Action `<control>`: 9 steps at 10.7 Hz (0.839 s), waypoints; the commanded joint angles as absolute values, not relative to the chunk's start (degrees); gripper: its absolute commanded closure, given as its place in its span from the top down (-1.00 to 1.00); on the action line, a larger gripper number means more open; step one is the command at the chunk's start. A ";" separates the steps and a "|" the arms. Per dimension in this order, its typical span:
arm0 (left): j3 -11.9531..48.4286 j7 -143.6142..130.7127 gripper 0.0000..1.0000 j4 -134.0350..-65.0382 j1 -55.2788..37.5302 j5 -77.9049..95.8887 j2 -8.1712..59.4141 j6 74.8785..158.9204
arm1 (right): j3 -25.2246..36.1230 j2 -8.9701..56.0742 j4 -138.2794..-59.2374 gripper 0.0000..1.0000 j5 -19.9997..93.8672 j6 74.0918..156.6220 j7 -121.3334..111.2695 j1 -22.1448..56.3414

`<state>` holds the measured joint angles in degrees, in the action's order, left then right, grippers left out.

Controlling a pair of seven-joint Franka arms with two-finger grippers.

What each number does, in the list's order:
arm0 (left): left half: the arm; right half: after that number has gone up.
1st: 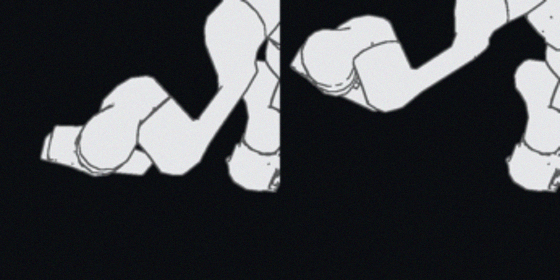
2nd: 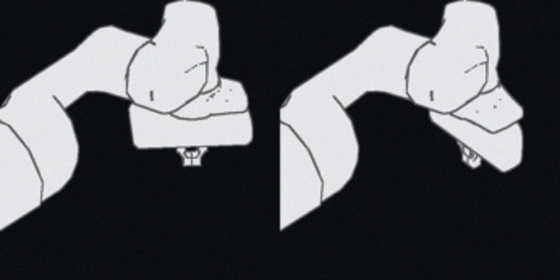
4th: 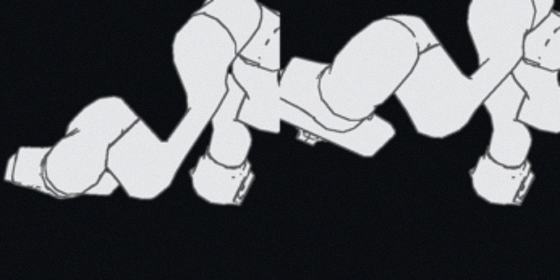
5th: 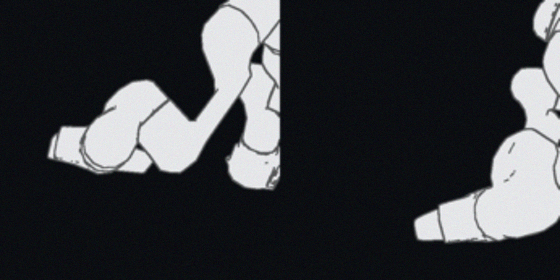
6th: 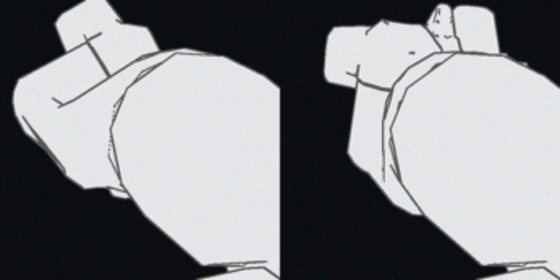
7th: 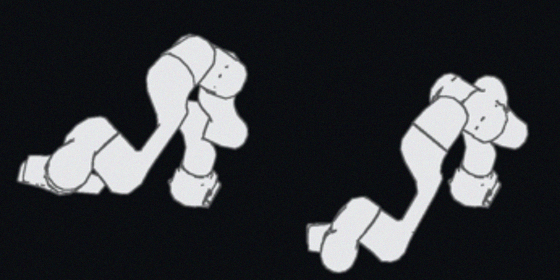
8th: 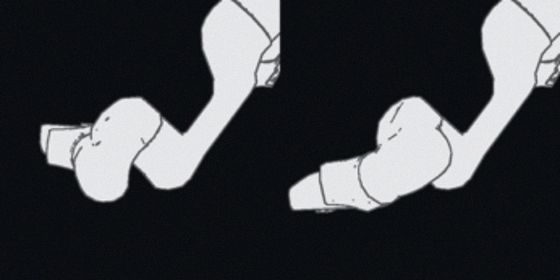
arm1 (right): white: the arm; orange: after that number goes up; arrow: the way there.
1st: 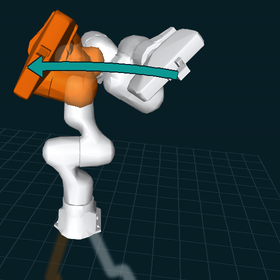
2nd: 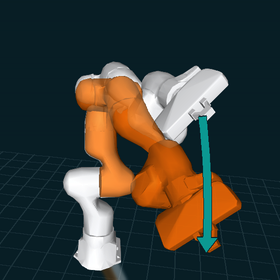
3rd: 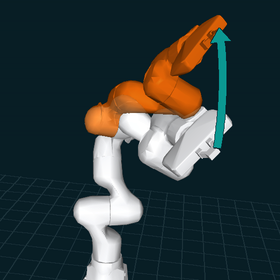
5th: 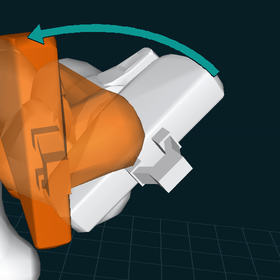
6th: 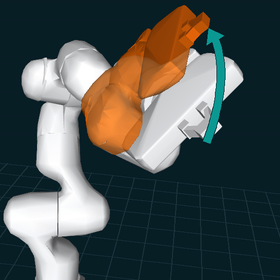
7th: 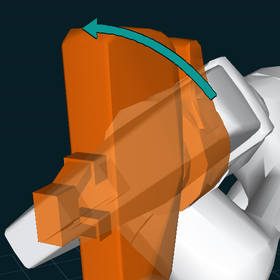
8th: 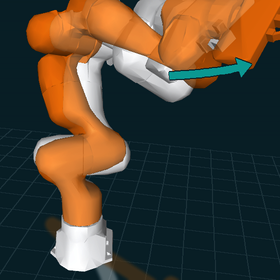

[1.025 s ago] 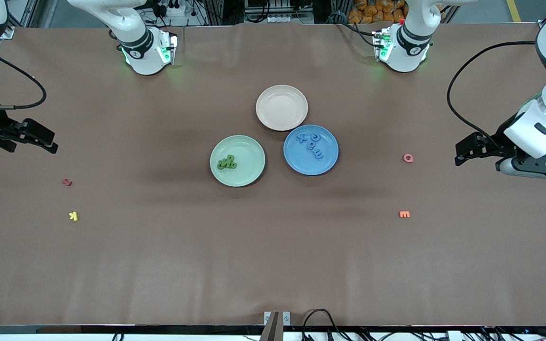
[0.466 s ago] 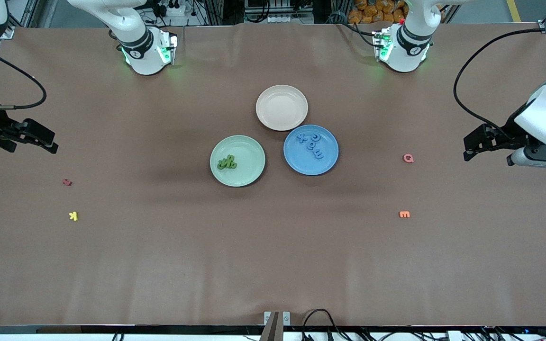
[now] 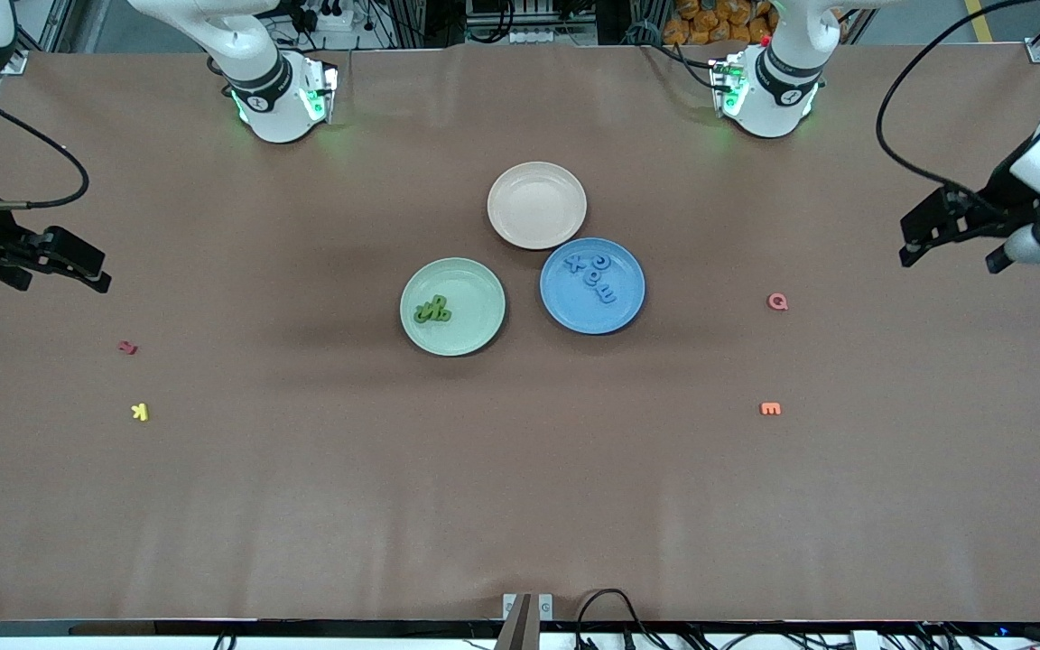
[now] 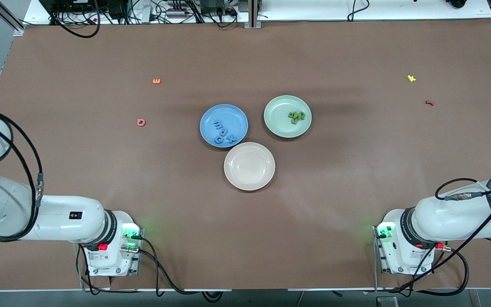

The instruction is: Sort letters by color into matching plates

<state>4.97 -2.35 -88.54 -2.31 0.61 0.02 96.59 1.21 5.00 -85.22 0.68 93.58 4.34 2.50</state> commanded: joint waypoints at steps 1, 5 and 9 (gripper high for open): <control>5.71 -3.78 1.00 -89.21 -1.76 -0.88 -2.90 92.65 | 0.79 4.75 -85.34 1.00 -0.18 93.43 4.31 2.29; 6.77 -4.13 1.00 -89.21 -1.76 -0.70 -2.99 92.64 | 0.79 4.75 -85.34 1.00 -0.18 93.43 4.31 2.29; 7.03 -3.95 1.00 -89.56 -1.49 -0.70 -2.90 91.50 | 0.79 4.75 -85.34 1.00 -0.18 93.43 4.31 2.37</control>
<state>6.29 -3.05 -88.90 -2.23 0.61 -2.29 93.10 1.21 5.00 -85.23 0.67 93.58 4.33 2.50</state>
